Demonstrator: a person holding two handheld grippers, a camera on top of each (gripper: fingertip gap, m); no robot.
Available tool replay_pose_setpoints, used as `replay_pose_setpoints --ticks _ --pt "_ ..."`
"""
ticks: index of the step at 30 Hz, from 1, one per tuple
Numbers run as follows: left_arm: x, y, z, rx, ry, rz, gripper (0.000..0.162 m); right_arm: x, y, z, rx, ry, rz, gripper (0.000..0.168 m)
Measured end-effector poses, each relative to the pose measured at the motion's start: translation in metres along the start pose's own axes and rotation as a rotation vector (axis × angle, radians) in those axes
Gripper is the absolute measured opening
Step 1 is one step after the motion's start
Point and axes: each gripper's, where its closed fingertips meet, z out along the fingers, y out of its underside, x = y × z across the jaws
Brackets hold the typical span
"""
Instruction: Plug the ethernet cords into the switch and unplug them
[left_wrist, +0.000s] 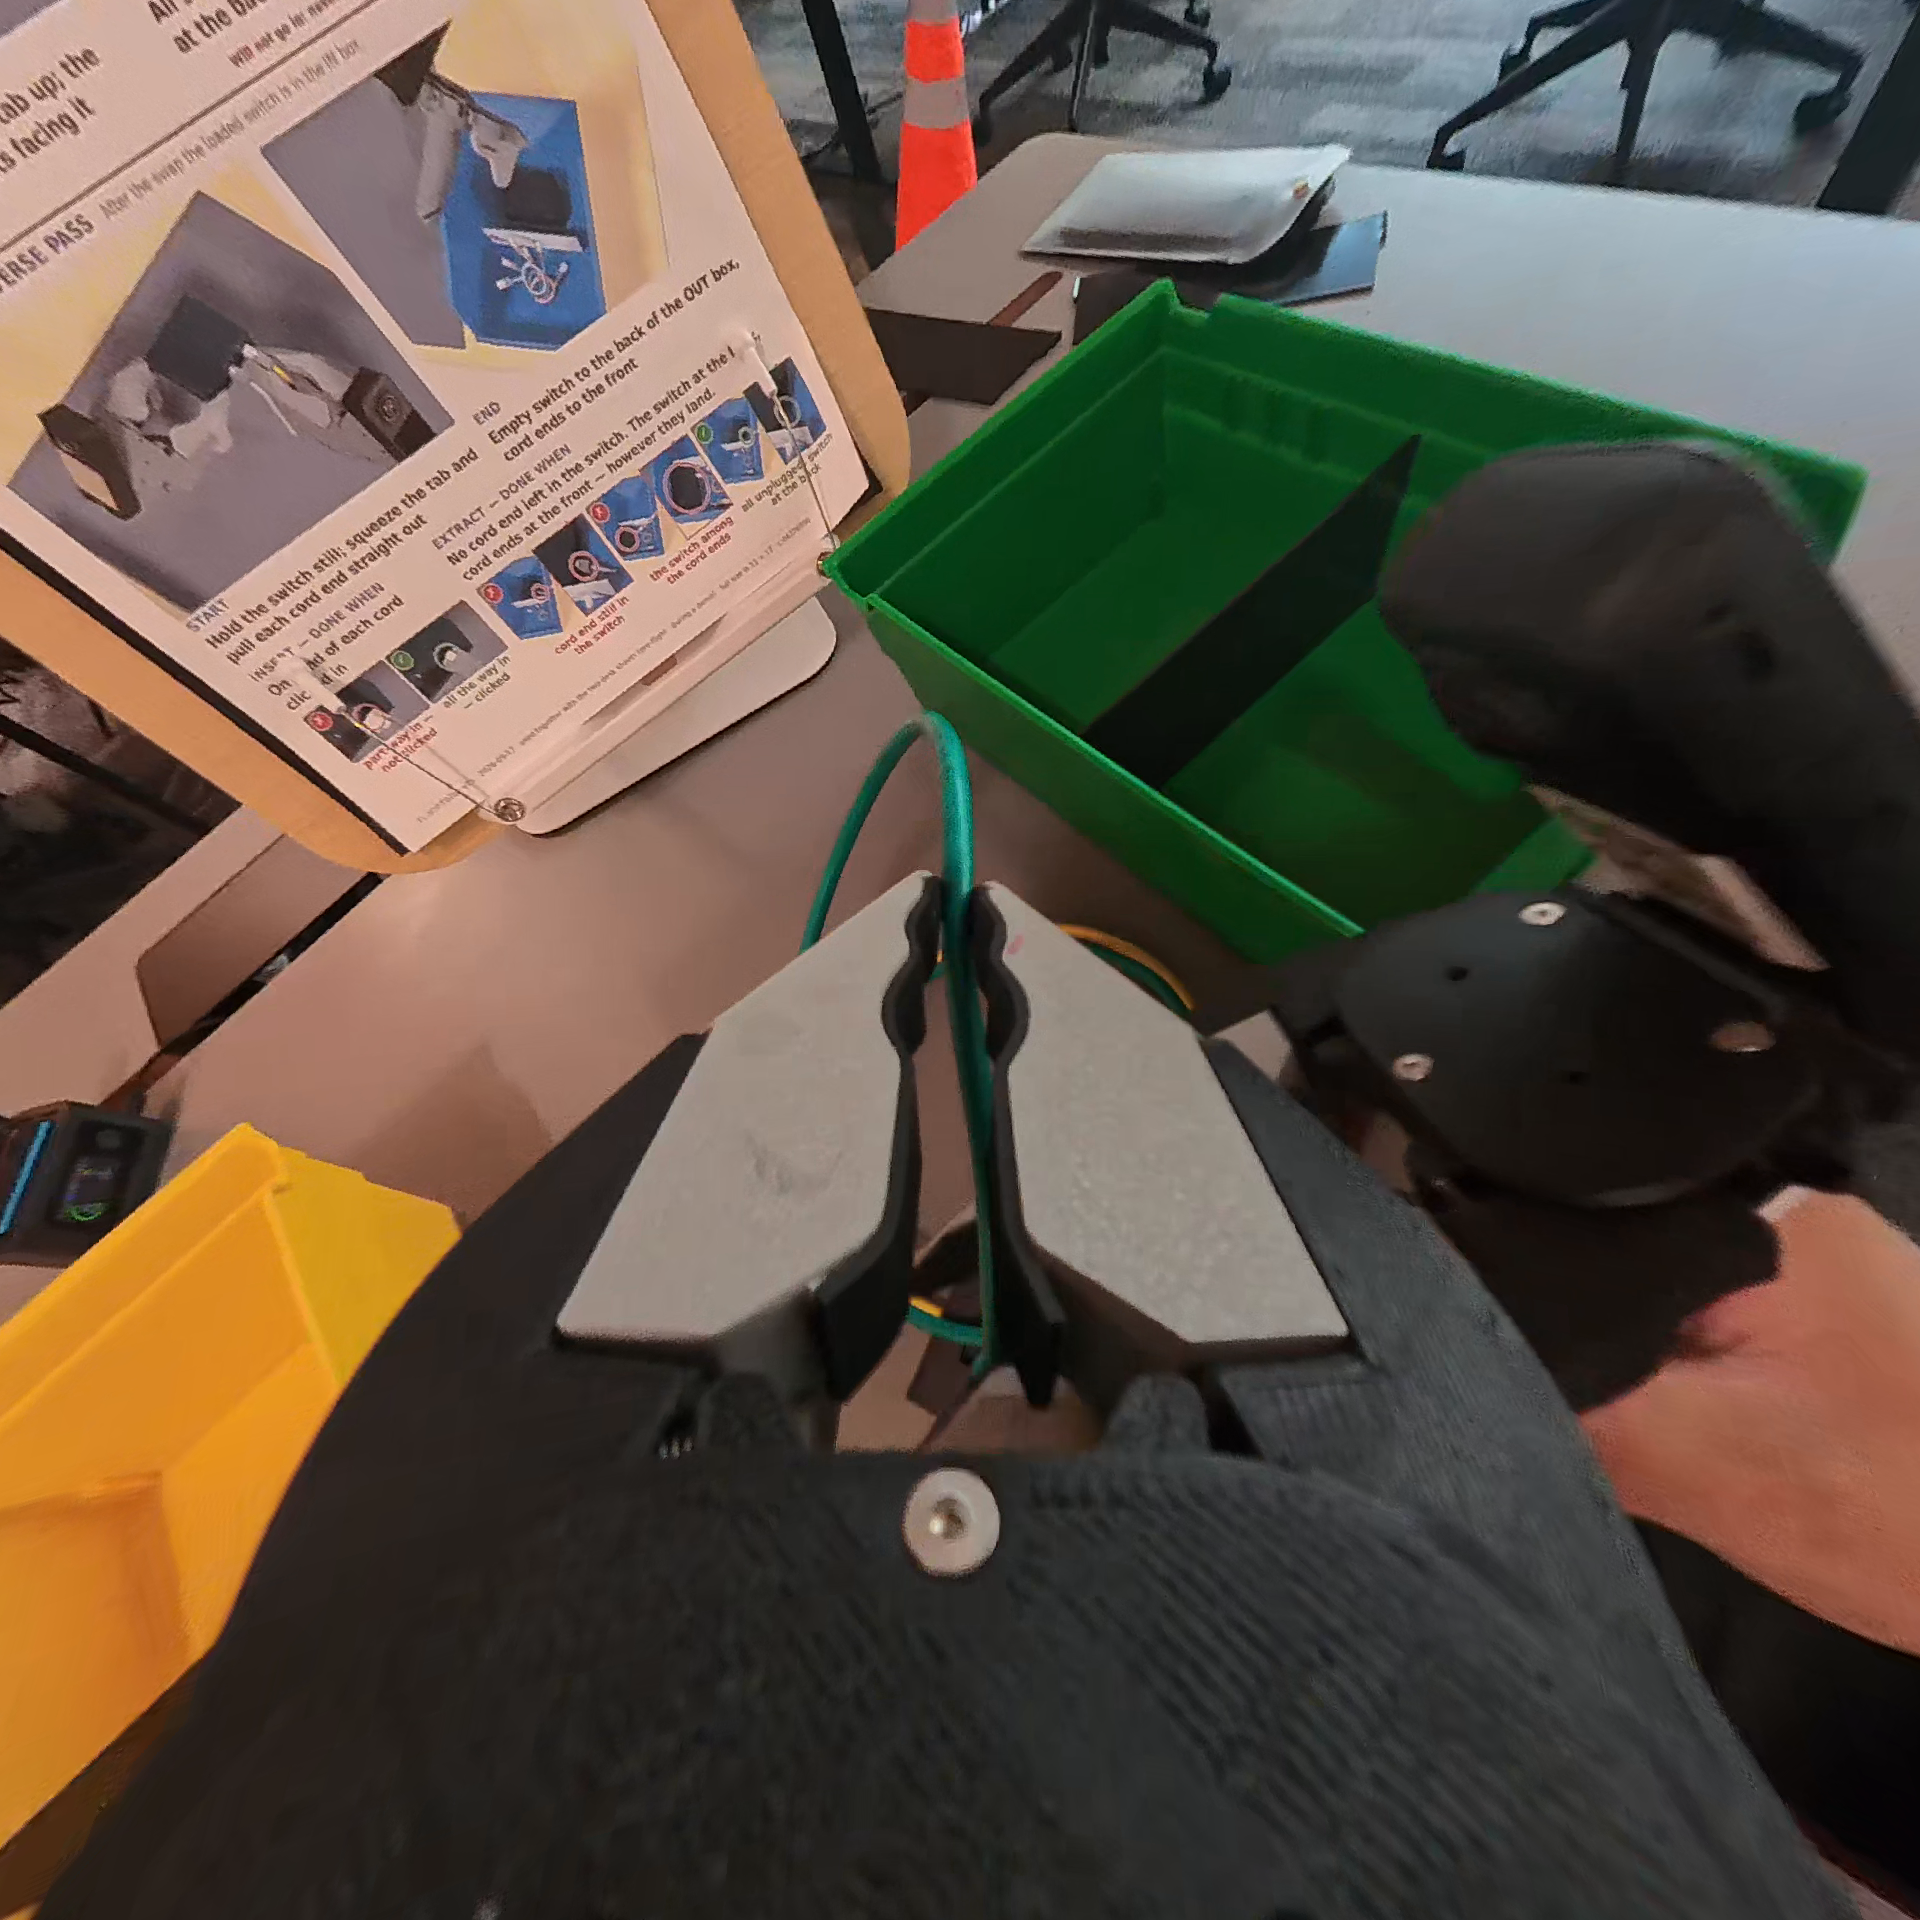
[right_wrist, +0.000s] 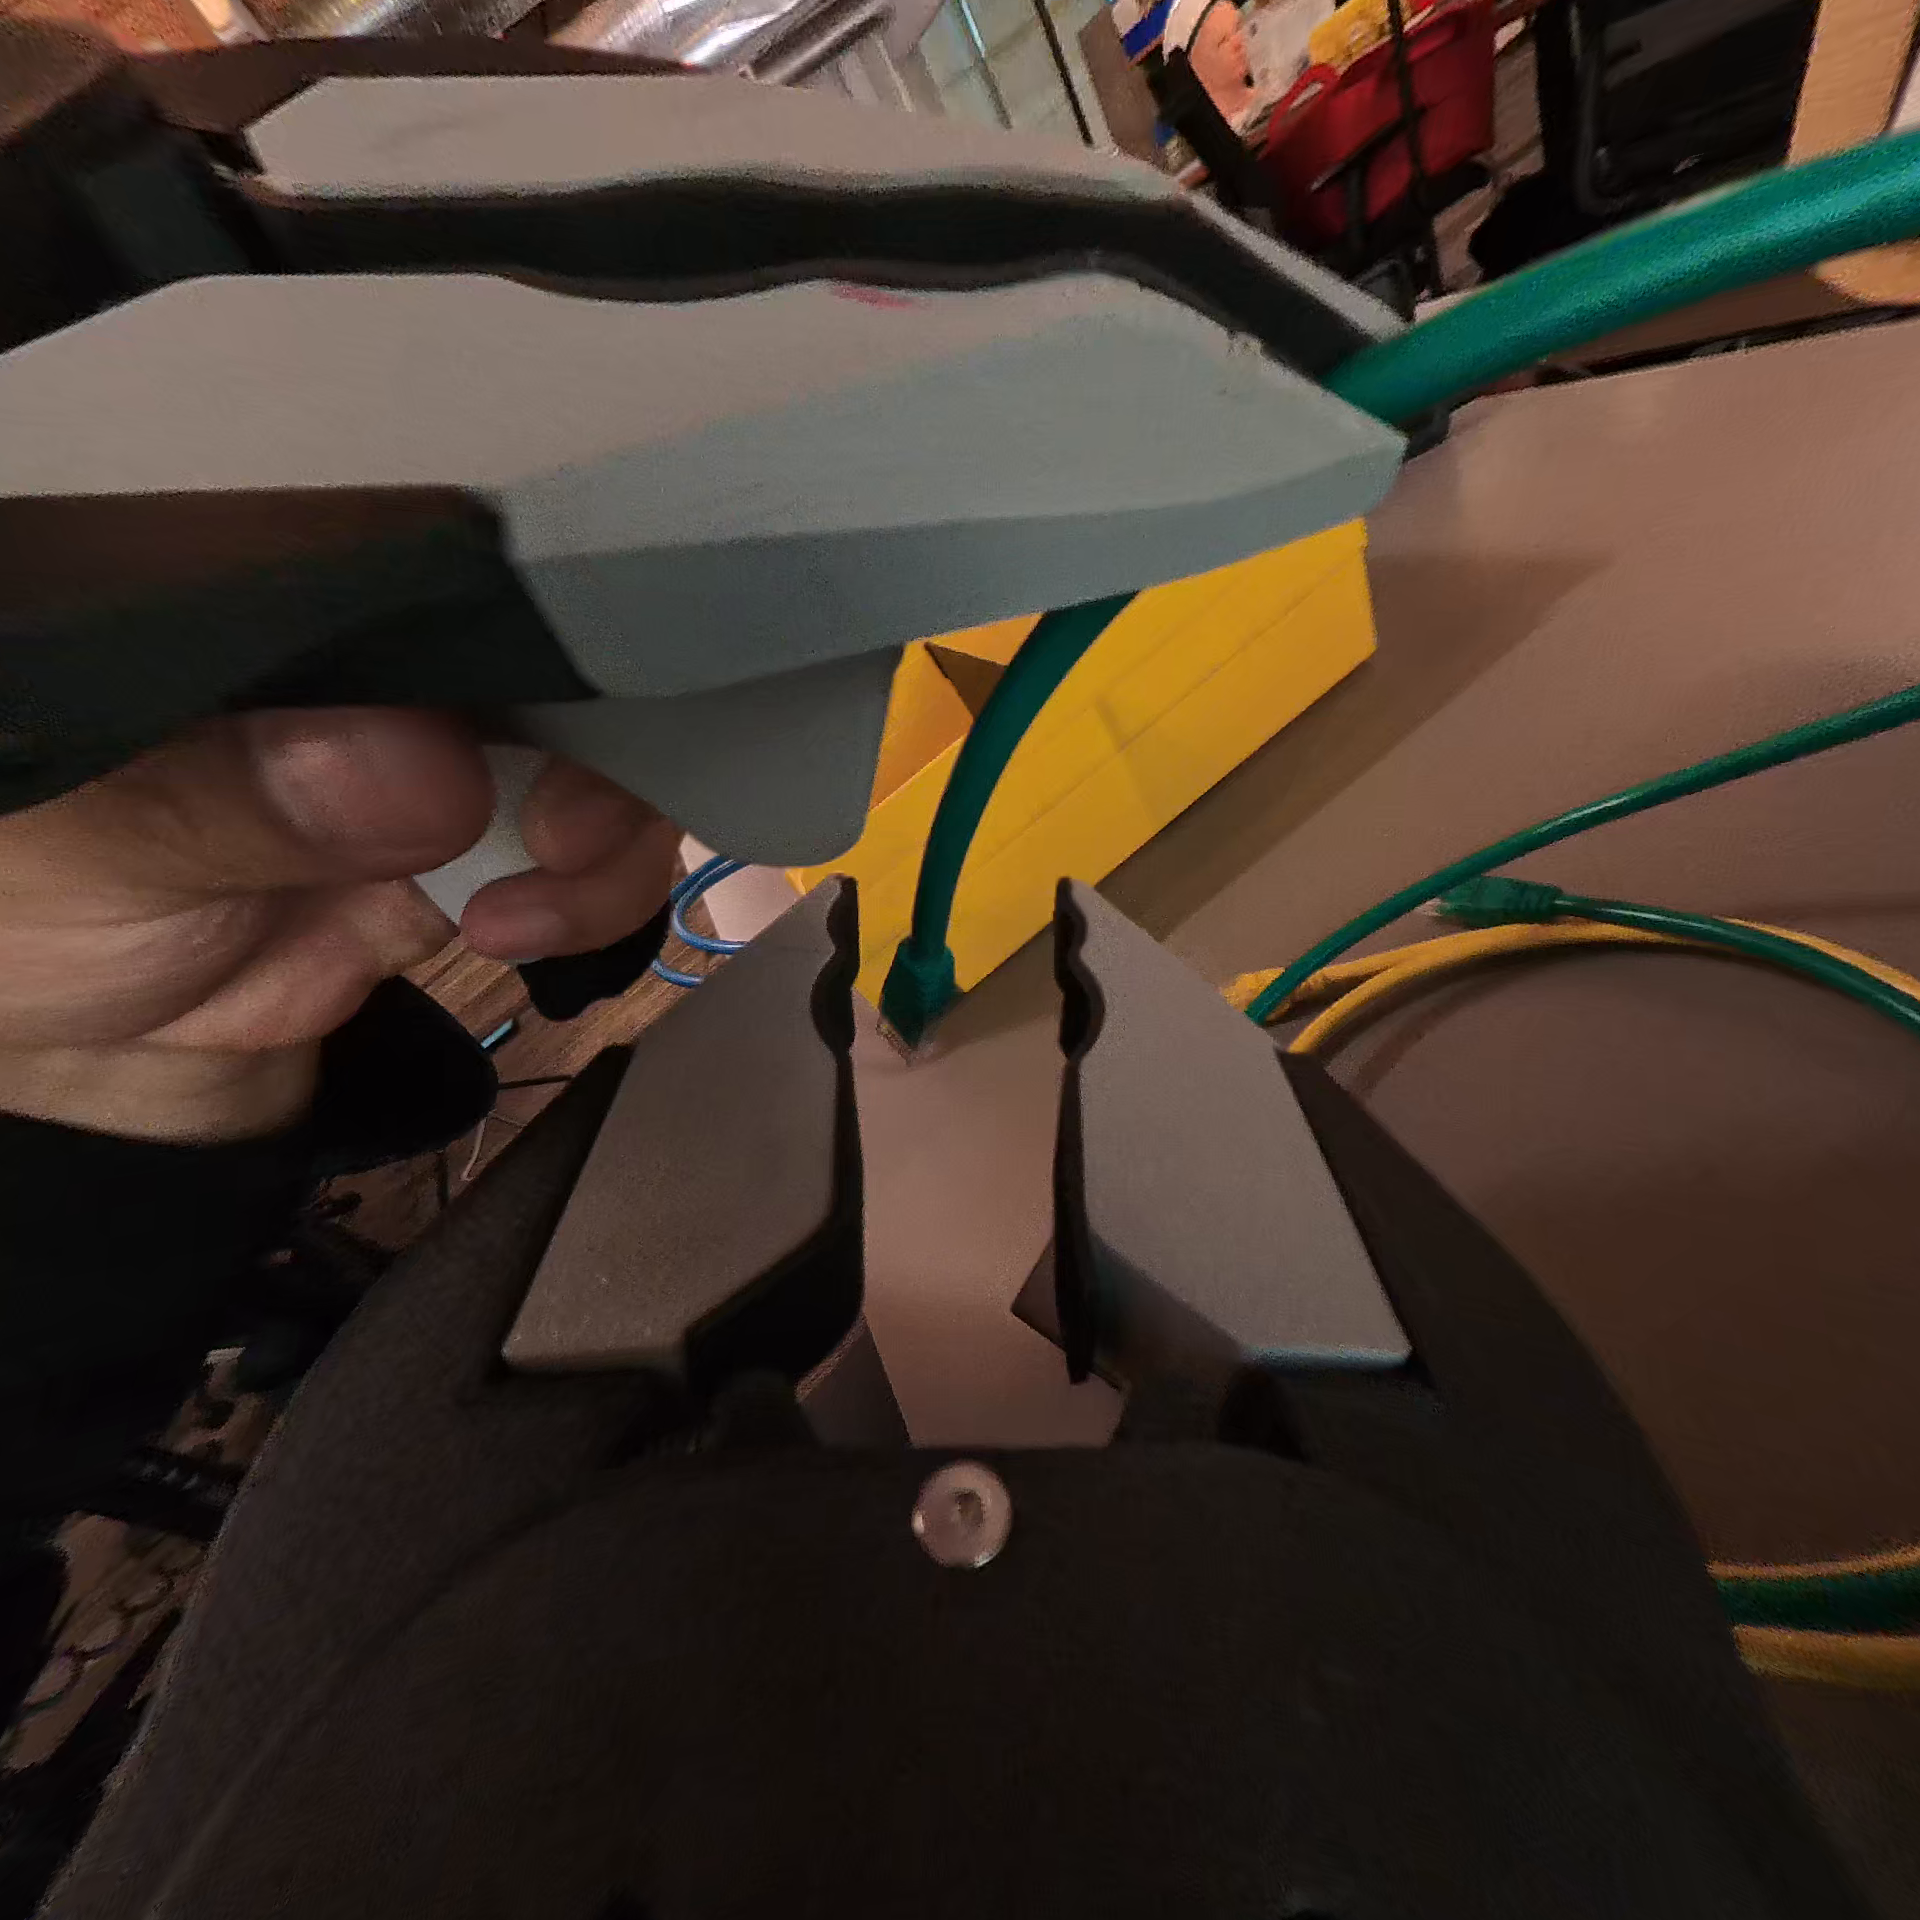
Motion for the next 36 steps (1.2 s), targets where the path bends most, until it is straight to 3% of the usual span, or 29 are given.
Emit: replay_pose_setpoints --ticks 2,4,8,12,16,24,26,27,30,36 --pt "-0.001 0.000 -0.002 0.016 0.006 -0.009 0.003 0.000 0.005 0.005 -0.031 -0.014 -0.015 0.007" --pt "-0.005 0.000 -0.007 0.030 0.010 0.004 0.004 0.003 0.009 0.005 -0.048 -0.009 -0.046 0.007" --pt "-0.016 0.007 -0.041 0.099 0.049 -0.018 0.028 -0.001 0.005 -0.005 -0.011 -0.086 -0.038 0.007" --pt "-0.013 0.061 -0.070 0.076 0.102 -0.001 0.038 -0.015 0.003 -0.015 0.004 -0.202 -0.074 0.007" --pt "0.012 0.112 -0.071 0.055 0.185 -0.022 0.048 -0.022 0.004 -0.022 0.017 -0.226 -0.168 0.006" --pt "0.041 0.104 -0.065 0.267 0.204 0.064 0.037 -0.050 0.013 -0.030 -0.034 -0.321 -0.297 0.006" --pt "0.043 0.097 -0.069 0.324 0.204 0.066 0.015 -0.048 0.017 -0.030 -0.056 -0.292 -0.340 0.006" --pt "0.044 0.097 -0.070 0.333 0.195 0.080 0.014 -0.048 0.018 -0.031 -0.055 -0.289 -0.350 0.006" --pt "0.040 0.102 -0.065 0.302 0.084 0.181 0.014 -0.043 0.022 -0.029 -0.096 -0.259 -0.354 0.007" --pt "0.025 0.089 -0.065 0.320 -0.415 0.734 0.013 -0.037 0.016 -0.033 -0.115 -0.237 -0.261 0.014"
